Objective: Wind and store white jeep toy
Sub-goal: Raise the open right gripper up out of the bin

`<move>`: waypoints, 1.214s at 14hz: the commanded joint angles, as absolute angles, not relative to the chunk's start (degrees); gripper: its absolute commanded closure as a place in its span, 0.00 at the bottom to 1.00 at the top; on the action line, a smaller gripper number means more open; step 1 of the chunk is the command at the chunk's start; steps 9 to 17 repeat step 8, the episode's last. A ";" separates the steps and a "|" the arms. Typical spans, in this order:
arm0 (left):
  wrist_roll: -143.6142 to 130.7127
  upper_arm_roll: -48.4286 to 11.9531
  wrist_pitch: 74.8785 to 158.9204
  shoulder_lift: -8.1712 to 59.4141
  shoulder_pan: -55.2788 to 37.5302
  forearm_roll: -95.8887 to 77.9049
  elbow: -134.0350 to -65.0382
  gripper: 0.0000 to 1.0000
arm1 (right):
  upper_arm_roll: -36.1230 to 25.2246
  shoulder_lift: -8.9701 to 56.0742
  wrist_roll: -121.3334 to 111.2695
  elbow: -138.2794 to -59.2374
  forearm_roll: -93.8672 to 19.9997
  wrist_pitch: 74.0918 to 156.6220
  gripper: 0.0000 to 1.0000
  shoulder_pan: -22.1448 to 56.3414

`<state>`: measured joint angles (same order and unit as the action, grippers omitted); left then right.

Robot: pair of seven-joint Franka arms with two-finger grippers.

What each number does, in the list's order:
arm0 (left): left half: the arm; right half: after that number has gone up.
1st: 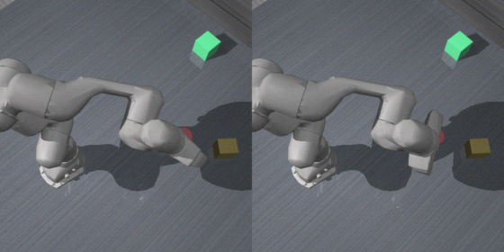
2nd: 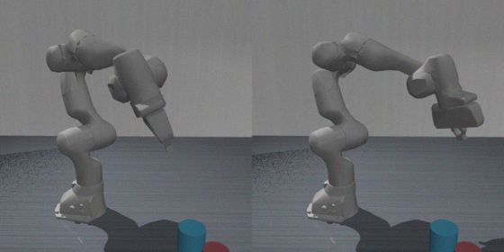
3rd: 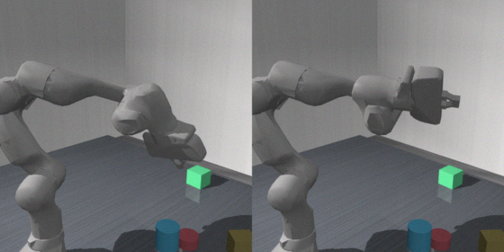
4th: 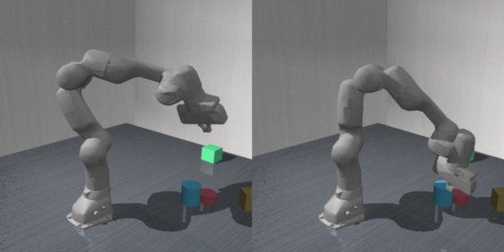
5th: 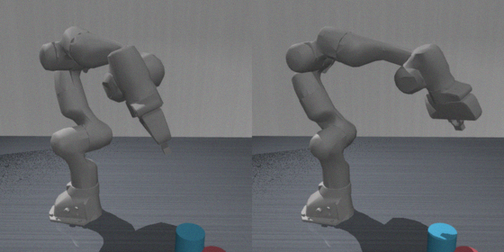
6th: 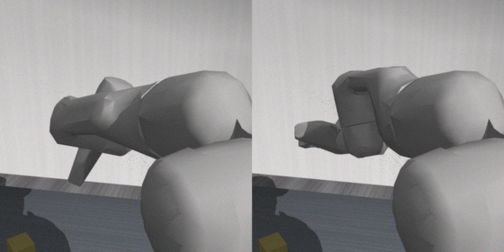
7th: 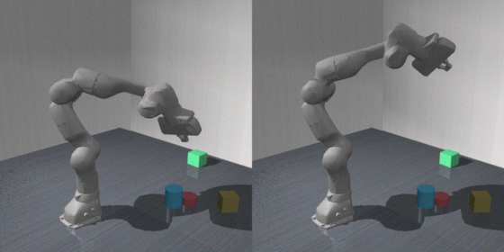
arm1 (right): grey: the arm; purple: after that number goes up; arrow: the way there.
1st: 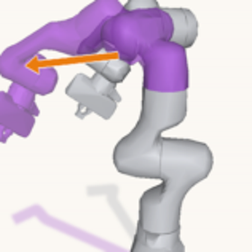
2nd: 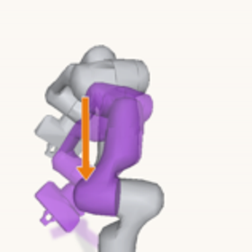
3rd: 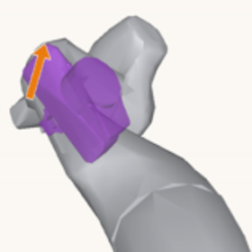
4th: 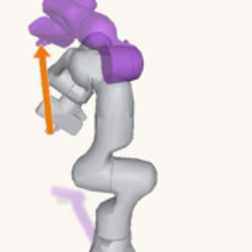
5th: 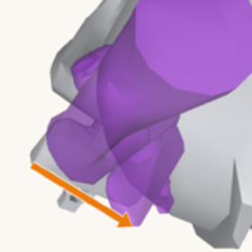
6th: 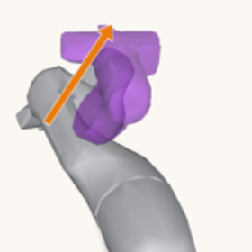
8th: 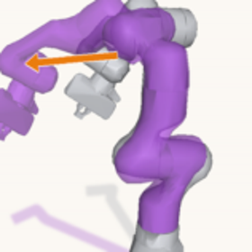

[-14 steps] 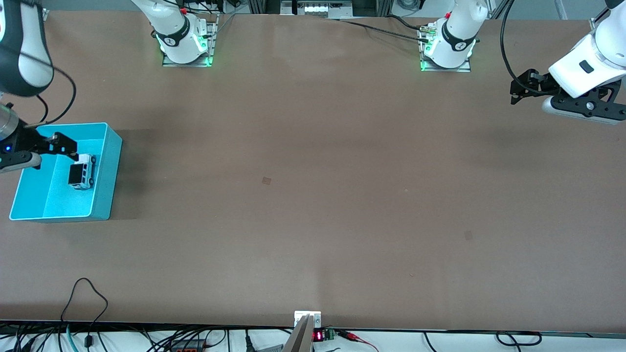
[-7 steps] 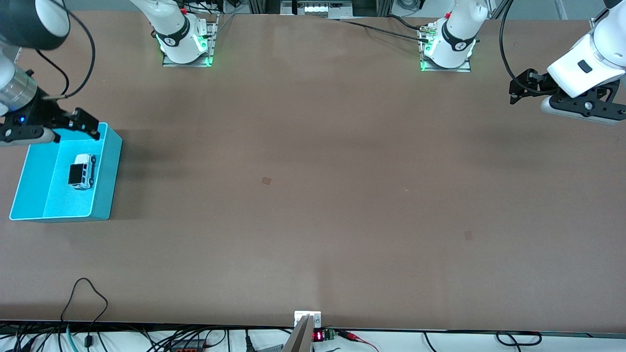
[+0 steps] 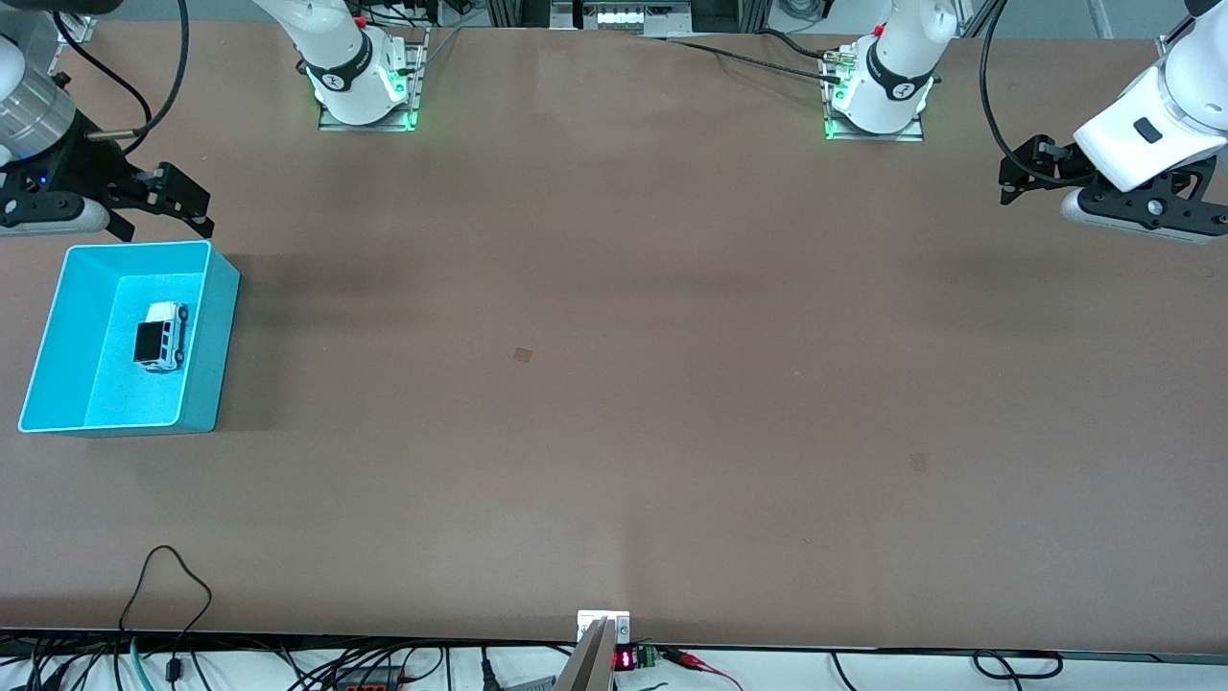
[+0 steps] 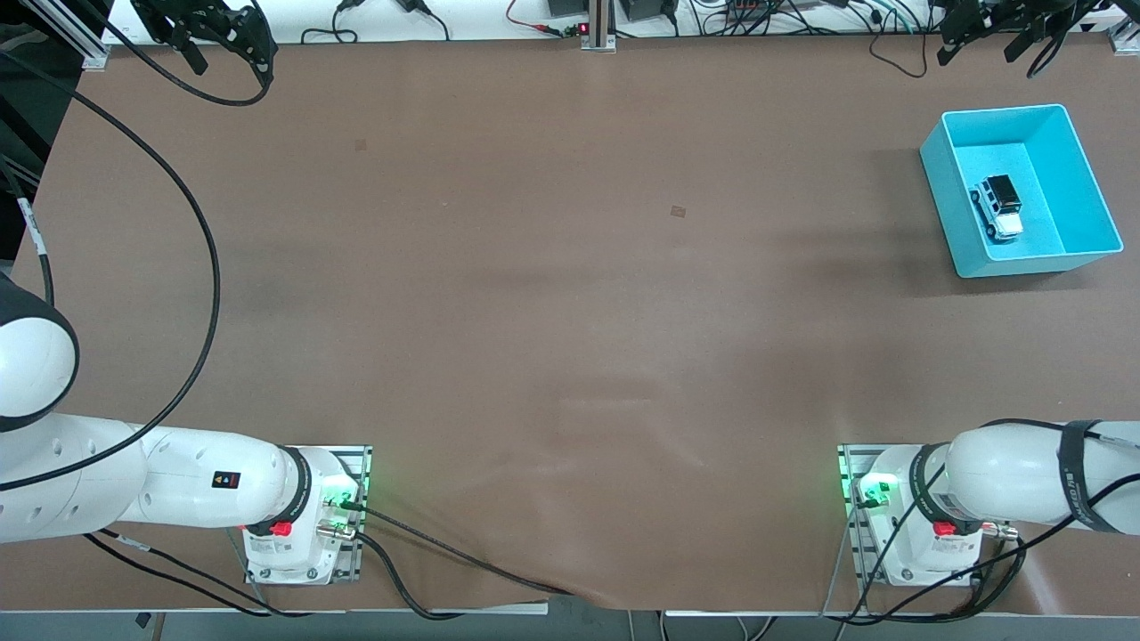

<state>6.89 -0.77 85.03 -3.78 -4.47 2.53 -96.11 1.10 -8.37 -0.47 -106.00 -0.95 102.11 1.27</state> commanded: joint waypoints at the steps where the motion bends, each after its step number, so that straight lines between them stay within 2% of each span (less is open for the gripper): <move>1: 6.15 -1.14 83.85 -3.96 -4.31 3.34 -95.27 0.00 | 0.35 -5.63 0.26 -99.78 -0.79 97.40 0.00 1.85; 3: 6.15 -1.14 83.85 -3.96 -4.31 3.34 -95.27 0.00 | 0.35 -4.40 0.44 -97.22 -0.70 95.46 0.00 1.85; 17: 6.50 -0.88 84.55 -3.60 -3.96 3.78 -95.19 0.00 | 0.44 -4.39 -0.09 -97.21 -0.26 95.36 0.00 1.49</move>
